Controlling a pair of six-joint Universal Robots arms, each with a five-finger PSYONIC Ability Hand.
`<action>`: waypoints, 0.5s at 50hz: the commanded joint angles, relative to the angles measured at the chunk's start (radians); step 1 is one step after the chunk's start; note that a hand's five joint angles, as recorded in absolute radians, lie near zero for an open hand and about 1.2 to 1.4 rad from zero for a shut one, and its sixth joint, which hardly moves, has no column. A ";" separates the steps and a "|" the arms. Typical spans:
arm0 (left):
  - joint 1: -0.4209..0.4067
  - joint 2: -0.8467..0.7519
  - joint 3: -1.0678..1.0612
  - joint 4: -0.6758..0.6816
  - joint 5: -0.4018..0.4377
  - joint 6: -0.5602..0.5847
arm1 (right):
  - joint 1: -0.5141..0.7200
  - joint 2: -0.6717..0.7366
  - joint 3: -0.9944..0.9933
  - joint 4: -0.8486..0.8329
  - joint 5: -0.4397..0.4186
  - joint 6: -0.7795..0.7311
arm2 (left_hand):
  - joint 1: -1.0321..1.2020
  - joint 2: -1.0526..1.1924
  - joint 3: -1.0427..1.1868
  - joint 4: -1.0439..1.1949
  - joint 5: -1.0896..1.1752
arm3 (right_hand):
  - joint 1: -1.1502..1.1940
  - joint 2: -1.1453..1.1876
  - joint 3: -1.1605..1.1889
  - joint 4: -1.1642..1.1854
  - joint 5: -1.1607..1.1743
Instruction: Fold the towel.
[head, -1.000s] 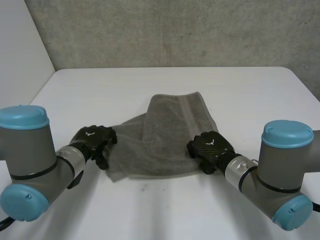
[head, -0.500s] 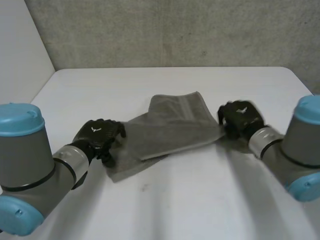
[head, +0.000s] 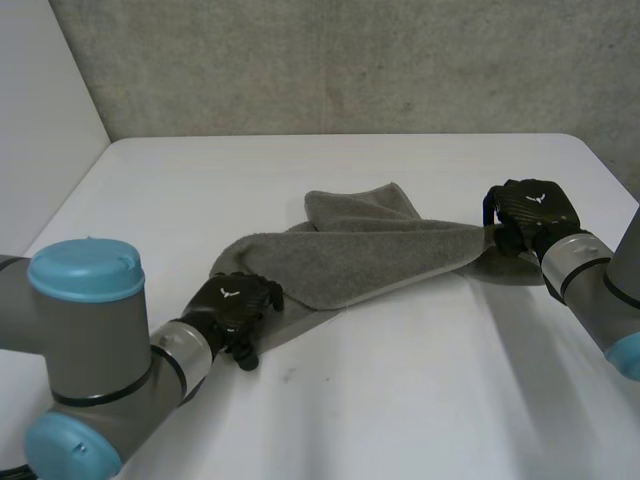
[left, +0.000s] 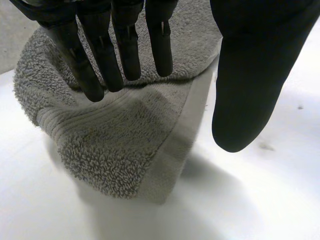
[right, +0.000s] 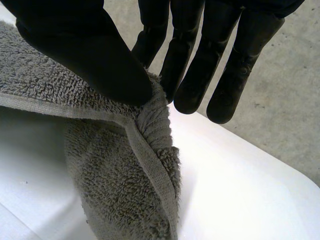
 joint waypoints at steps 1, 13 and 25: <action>0.003 -0.079 0.083 0.009 -0.007 0.001 | 0.001 -0.001 0.000 0.003 -0.002 -0.002 | 0.056 0.056 0.056 0.058 0.058 | 0.011 0.187 0.181 0.180 0.188; 0.004 -0.179 0.180 0.004 -0.048 0.082 | 0.000 0.002 -0.001 0.003 -0.002 -0.003 | 0.103 0.103 0.103 0.105 0.105 | 0.011 0.187 0.181 0.180 0.188; 0.004 -0.198 0.208 0.009 -0.102 0.143 | 0.000 0.004 -0.001 0.001 -0.002 -0.005 | 0.811 0.811 0.812 0.814 0.813 | 0.011 0.187 0.181 0.180 0.188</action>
